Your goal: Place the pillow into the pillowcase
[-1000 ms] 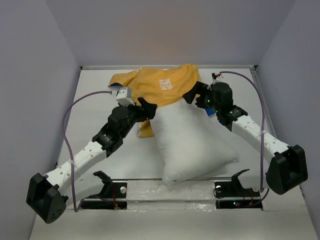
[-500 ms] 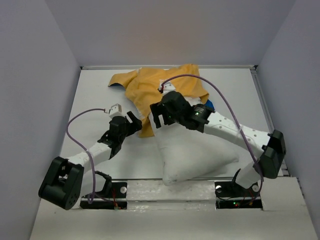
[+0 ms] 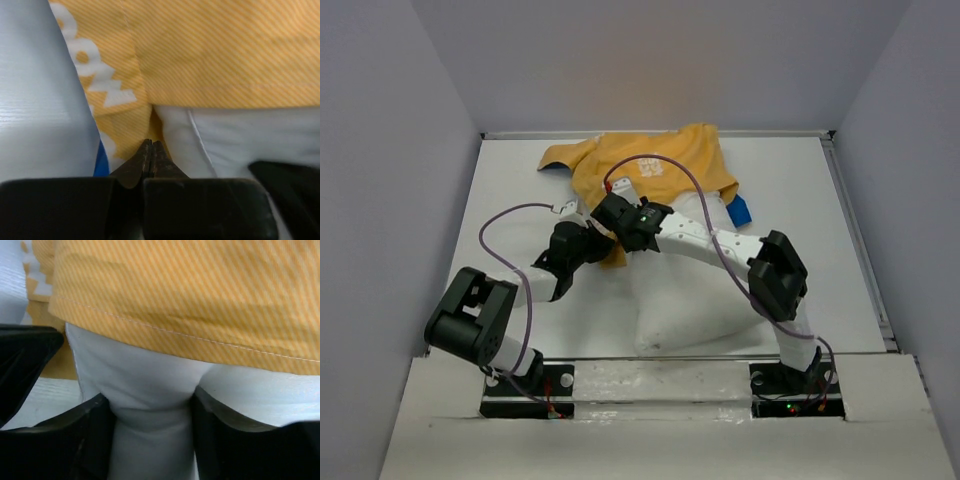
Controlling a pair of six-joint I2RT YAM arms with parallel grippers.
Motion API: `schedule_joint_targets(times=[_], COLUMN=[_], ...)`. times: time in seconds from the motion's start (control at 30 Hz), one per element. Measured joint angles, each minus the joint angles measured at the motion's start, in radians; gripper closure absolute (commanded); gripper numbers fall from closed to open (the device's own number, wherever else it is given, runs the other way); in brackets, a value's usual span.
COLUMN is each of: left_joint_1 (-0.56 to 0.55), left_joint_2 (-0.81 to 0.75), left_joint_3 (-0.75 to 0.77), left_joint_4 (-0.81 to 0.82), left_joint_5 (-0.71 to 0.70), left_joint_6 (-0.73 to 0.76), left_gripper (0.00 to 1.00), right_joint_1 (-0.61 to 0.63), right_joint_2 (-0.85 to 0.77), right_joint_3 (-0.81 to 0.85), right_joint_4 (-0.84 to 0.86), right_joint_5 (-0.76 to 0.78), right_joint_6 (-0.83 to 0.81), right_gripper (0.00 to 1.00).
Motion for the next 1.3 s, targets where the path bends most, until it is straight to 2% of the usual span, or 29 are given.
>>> schedule_joint_targets(times=[0.03, 0.07, 0.2, 0.33, 0.37, 0.4, 0.47, 0.5, 0.57, 0.67, 0.87, 0.93, 1.0, 1.07, 1.13, 1.17, 1.3], left_joint_1=[0.0, 0.0, 0.0, -0.015, -0.021, -0.024, -0.032, -0.03, -0.024, -0.012, -0.007, -0.008, -0.008, -0.007, -0.006, -0.006, -0.015], left_joint_2=[0.004, 0.004, -0.013, -0.113, -0.154, -0.185, -0.257, -0.282, -0.285, -0.257, -0.201, -0.203, -0.19, -0.14, -0.079, -0.05, 0.0], left_joint_3=[0.0, 0.0, -0.003, -0.032, -0.04, -0.042, -0.04, -0.034, -0.015, 0.001, -0.005, -0.011, -0.01, 0.006, 0.031, 0.045, 0.069], left_joint_4=[0.008, 0.016, 0.058, 0.056, 0.048, 0.037, 0.003, -0.016, -0.05, -0.071, 0.0, 0.034, 0.058, 0.086, 0.096, 0.101, 0.116], left_joint_5=[0.011, 0.02, 0.072, 0.117, 0.114, 0.104, 0.066, 0.029, -0.033, -0.066, 0.029, 0.036, 0.044, 0.05, 0.057, 0.062, 0.112], left_joint_6=[0.0, -0.002, -0.011, -0.017, -0.015, -0.013, 0.002, 0.014, 0.027, 0.04, 0.055, 0.07, 0.085, 0.099, 0.109, 0.103, 0.093], left_gripper=[1.0, 1.0, 1.0, 1.0, 0.9, 0.5, 0.19, 0.12, 0.05, 0.04, 0.04, 0.06, 0.12, 0.4, 0.77, 1.0, 1.0], right_joint_1=[-0.005, -0.011, -0.065, -0.124, -0.136, -0.147, -0.16, -0.166, -0.171, -0.165, -0.159, -0.158, -0.158, -0.158, -0.158, -0.158, -0.158], right_joint_2=[0.015, 0.022, -0.021, -0.236, -0.304, -0.366, -0.436, -0.463, -0.503, -0.539, -0.547, -0.549, -0.555, -0.568, -0.581, -0.588, -0.585], right_joint_3=[0.012, 0.014, -0.048, -0.306, -0.365, -0.41, -0.438, -0.445, -0.462, -0.504, -0.533, -0.534, -0.539, -0.55, -0.562, -0.566, -0.566], right_joint_4=[0.005, 0.014, 0.132, 0.392, 0.438, 0.468, 0.486, 0.494, 0.517, 0.547, 0.562, 0.563, 0.564, 0.566, 0.566, 0.565, 0.572], right_joint_5=[0.013, 0.015, -0.048, -0.113, -0.121, -0.127, -0.128, -0.13, -0.138, -0.167, -0.191, -0.198, -0.204, -0.209, -0.214, -0.216, -0.218], right_joint_6=[0.006, 0.006, 0.045, 0.082, 0.081, 0.079, 0.072, 0.069, 0.063, 0.062, 0.051, 0.05, 0.05, 0.051, 0.051, 0.051, 0.051], right_gripper=[0.98, 1.0, 1.0, 1.0, 1.0, 1.0, 1.0, 1.0, 1.0, 1.0, 1.0, 1.0, 1.0, 1.0, 1.0, 1.0, 1.0])
